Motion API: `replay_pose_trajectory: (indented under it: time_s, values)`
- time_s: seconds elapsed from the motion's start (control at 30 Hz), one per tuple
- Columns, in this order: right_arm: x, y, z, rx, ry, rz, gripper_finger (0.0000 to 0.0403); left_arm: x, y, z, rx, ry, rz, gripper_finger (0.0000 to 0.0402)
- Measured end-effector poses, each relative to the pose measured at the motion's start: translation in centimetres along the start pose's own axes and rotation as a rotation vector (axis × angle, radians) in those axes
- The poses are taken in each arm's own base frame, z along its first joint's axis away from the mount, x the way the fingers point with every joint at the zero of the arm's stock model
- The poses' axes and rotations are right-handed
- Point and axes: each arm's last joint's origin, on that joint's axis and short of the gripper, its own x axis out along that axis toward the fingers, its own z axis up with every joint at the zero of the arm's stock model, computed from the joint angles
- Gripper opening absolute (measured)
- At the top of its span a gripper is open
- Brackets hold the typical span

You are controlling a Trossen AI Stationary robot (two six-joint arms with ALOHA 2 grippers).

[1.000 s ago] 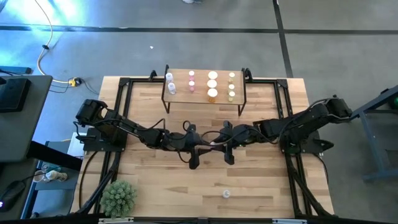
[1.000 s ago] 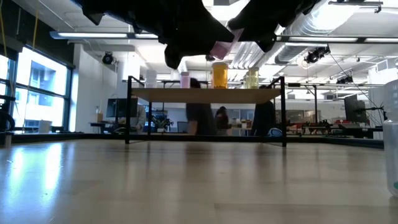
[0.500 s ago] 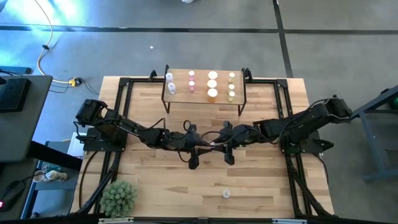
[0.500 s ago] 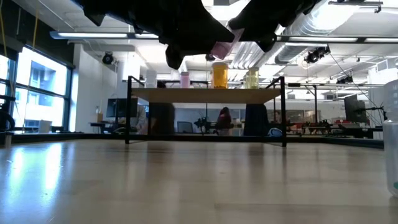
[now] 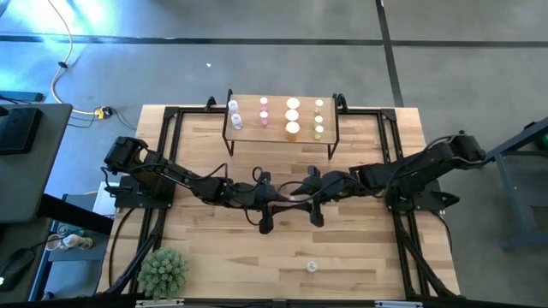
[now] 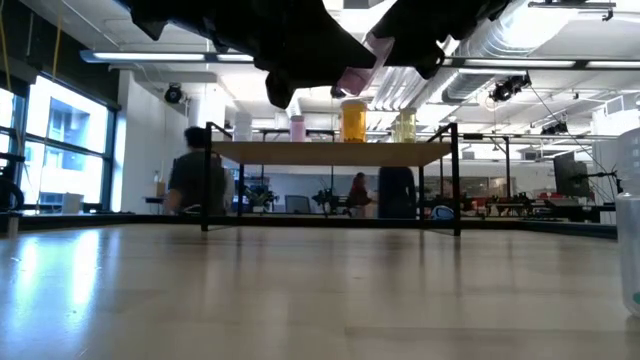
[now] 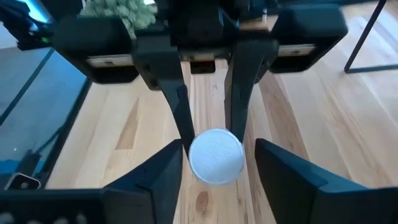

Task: Pick and place medicine bottles onto shelf by color
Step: Put the pink pill bottle on the shelf aligned with the other pink pill bottle

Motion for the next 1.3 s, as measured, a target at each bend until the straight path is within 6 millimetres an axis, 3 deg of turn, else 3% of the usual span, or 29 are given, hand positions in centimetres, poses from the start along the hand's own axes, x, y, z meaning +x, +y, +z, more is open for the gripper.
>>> replay_pose_trajectory:
  time_s: [0.13, 0.27, 0.5, 0.67, 0.97, 1.3]
  values:
    - [-1.0, 0.0, 0.6, 0.005, -0.037, 0.007, 0.0203, 0.0, 0.0, 0.0, 0.014, -0.001, 0.001, 0.0097]
    - [-3.2, 0.0, 1.8, -0.016, -0.112, 0.023, 0.0204, -0.1, 0.1, 0.2, 0.026, -0.018, 0.051, 0.0098]
    - [-7.9, -0.1, 3.3, -0.031, -0.238, 0.046, 0.0204, -0.4, 0.3, 0.8, 0.083, -0.112, 0.277, 0.0099]
    - [-10.1, -0.3, 3.6, -0.028, -0.271, 0.052, 0.0204, -0.8, 0.9, 0.6, 0.041, -0.177, 0.443, 0.0099]
    - [-10.5, -0.4, 3.0, -0.033, -0.219, 0.041, 0.0204, -2.8, 3.5, -1.5, -0.076, -0.430, 0.598, 0.0099]
    - [-10.4, -0.6, 2.9, -0.045, -0.215, -0.012, 0.0204, -2.8, 8.6, -1.5, -0.135, -0.472, 0.687, 0.0099]
